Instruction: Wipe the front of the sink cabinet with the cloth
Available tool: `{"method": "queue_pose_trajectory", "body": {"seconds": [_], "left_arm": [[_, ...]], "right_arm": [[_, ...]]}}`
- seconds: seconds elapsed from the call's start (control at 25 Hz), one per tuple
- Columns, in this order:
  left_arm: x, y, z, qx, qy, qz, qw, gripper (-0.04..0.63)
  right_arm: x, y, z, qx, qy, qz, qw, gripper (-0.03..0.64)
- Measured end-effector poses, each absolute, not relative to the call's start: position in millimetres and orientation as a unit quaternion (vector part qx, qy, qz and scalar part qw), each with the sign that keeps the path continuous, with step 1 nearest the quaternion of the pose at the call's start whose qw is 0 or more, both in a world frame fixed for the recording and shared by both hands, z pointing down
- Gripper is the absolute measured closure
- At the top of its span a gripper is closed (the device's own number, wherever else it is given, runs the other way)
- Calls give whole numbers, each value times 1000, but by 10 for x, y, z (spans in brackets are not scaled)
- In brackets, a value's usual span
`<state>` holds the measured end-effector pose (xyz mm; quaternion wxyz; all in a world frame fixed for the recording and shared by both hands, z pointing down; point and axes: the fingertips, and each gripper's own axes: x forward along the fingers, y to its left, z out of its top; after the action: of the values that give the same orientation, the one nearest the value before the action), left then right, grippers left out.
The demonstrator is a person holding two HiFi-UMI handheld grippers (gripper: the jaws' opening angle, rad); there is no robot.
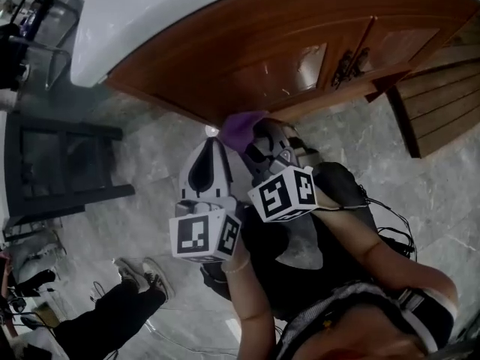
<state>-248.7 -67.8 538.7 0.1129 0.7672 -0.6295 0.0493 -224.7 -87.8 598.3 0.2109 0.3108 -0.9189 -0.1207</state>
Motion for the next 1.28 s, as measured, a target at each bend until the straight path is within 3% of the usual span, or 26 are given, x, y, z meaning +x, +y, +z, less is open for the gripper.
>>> {"method": "queue_pose_trajectory", "body": {"seconds": [1.28], "left_arm": [[-2341,-765,5442,776,-617,51,119,595]], "right_arm": [[-2171,-1083,6176,327,-913,-113,219,434]]}}
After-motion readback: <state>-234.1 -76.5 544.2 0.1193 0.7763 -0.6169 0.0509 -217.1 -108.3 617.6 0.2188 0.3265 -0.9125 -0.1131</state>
